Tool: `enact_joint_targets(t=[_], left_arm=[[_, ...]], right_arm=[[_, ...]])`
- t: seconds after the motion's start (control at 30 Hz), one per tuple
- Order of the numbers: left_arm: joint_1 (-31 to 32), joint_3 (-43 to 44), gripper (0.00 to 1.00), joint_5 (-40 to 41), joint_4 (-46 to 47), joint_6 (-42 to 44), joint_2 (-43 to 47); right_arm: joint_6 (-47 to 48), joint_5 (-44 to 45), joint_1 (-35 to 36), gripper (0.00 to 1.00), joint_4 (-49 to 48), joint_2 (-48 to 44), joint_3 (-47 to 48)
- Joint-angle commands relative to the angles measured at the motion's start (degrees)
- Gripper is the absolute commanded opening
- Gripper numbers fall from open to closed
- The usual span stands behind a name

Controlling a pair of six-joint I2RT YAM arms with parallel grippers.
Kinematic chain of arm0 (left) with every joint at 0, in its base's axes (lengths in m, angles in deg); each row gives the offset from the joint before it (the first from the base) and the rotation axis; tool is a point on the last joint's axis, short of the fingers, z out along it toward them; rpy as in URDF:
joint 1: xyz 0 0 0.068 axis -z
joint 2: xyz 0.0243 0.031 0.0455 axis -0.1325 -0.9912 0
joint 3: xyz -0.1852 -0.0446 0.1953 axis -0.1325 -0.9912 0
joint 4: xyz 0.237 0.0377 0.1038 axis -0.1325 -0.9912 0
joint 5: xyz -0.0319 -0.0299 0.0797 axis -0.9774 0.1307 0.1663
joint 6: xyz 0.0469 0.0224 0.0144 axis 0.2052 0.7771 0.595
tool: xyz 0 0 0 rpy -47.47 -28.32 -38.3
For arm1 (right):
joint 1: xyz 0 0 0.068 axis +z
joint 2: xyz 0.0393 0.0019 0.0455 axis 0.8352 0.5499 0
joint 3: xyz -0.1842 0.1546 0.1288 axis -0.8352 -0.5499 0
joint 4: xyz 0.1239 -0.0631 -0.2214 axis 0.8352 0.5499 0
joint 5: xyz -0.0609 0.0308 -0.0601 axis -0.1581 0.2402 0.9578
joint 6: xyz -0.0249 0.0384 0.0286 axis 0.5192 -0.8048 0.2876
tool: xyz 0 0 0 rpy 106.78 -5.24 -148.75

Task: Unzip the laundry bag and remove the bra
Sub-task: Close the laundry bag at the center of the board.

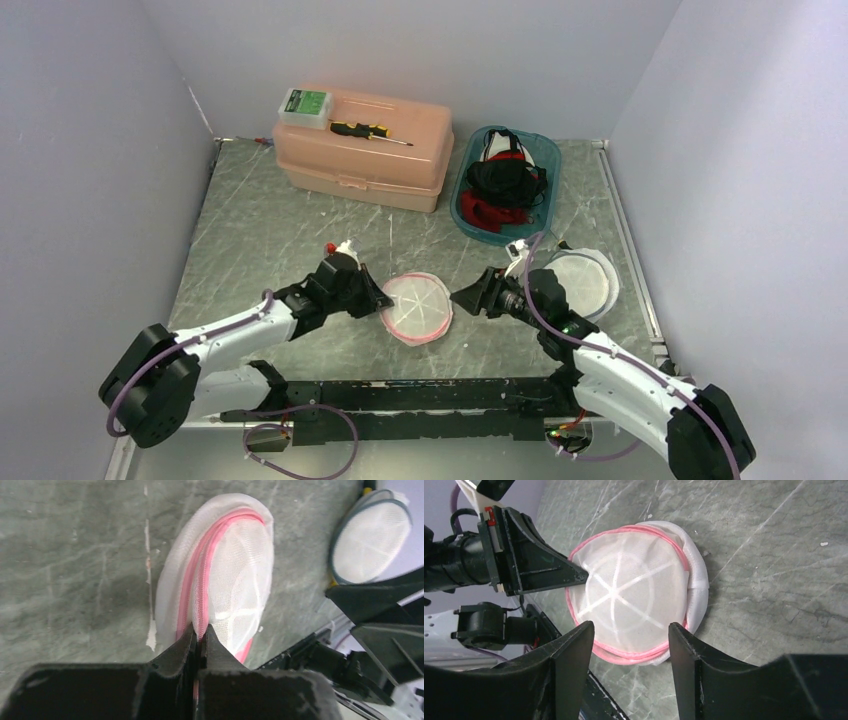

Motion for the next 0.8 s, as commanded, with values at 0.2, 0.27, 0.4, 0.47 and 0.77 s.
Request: enact_joint_targets(t=[0.2, 0.27, 0.4, 0.47, 0.77], left_arm=[[3.04, 8.01, 0.03, 10.74, -10.17, 7.79, -6.58], [3.69, 8.96, 0.03, 11.77, -10.19, 8.10, -8.02], [4.29, 9.07, 0.03, 12.41, -8.82, 8.00, -10.13], [4.39, 8.82, 0.03, 12.64, -8.00, 7.96, -10.85], [5.06, 9.65, 0.06, 13.82, -7.75, 8.61, -14.52]], right_arm=[[5.03, -0.12, 4.64, 0.51, -4.01, 4.04, 2.98], [6.13, 1.08, 7.73, 0.50, -4.23, 7.20, 4.90], [6.19, 4.70, 10.29, 0.45, -6.22, 13.01, 7.59], [5.94, 5.81, 10.32, 0.43, -8.38, 15.67, 7.78], [7.03, 11.54, 10.58, 0.35, -9.65, 26.04, 9.50]])
